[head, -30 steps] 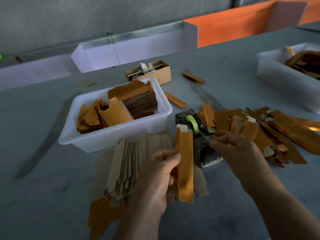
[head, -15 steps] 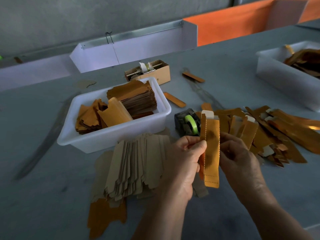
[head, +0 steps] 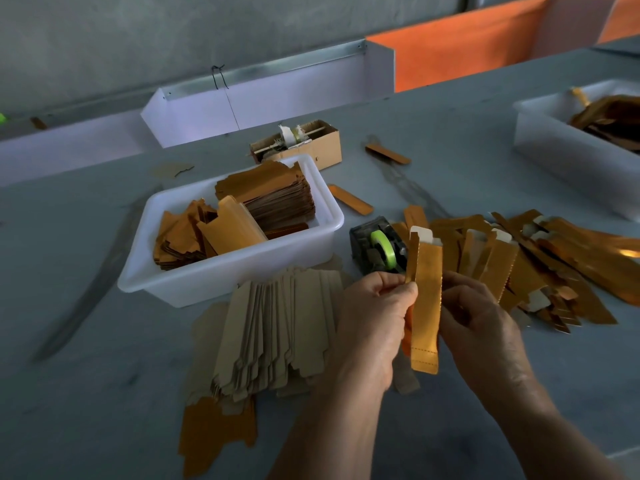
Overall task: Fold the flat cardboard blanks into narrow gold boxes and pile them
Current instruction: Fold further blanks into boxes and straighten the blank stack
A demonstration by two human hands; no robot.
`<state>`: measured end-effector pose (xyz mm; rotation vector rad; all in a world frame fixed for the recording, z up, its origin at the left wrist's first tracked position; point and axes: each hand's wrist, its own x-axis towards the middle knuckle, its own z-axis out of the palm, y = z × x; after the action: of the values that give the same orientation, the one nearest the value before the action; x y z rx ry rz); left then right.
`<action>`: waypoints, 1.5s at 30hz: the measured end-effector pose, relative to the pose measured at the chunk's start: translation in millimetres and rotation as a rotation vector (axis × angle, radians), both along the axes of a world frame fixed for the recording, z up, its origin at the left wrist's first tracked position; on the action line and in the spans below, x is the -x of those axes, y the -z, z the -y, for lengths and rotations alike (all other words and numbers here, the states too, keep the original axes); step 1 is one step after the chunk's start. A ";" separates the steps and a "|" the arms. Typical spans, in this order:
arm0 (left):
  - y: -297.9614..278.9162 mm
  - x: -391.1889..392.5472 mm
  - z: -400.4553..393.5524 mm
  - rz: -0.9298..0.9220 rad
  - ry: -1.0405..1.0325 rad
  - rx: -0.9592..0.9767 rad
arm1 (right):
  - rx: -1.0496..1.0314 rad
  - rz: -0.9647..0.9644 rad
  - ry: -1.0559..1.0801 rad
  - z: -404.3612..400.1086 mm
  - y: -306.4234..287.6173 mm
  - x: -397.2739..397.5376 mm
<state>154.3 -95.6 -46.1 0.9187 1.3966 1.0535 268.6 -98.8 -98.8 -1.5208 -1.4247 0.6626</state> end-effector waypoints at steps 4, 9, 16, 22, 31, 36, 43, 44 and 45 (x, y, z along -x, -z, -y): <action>-0.9 0.6 -2.0 -0.031 0.009 0.017 | -0.048 0.172 0.015 -5.3 -7.3 0.3; -2.4 0.7 -3.9 -0.043 0.003 0.038 | -0.081 0.261 0.031 -6.8 -10.2 1.7; -8.0 0.0 -7.7 -0.071 0.005 0.067 | -0.067 0.323 0.058 -9.9 -11.0 2.3; -7.1 4.6 -10.8 -0.049 0.023 0.109 | -0.003 0.110 0.044 -2.5 -8.6 -17.2; -11.0 14.5 8.9 0.000 0.041 0.032 | 0.115 -0.336 -0.310 23.7 -53.0 -23.1; -16.8 24.7 16.5 0.127 0.056 0.058 | 0.041 -0.270 -0.412 21.6 -61.0 -9.8; -19.0 29.2 24.8 0.134 0.096 0.040 | 0.033 -0.010 -0.382 21.2 -68.2 -3.3; -19.5 29.8 25.2 0.156 0.106 0.039 | 0.029 0.003 -0.362 20.6 -69.0 -3.2; -20.2 30.3 25.4 0.185 0.115 0.040 | 0.029 -0.004 -0.346 20.4 -69.7 -2.9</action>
<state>124.0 -121.0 -25.9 0.8404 1.1939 0.9943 271.5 -119.2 -29.2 -1.3036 -1.6999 0.8954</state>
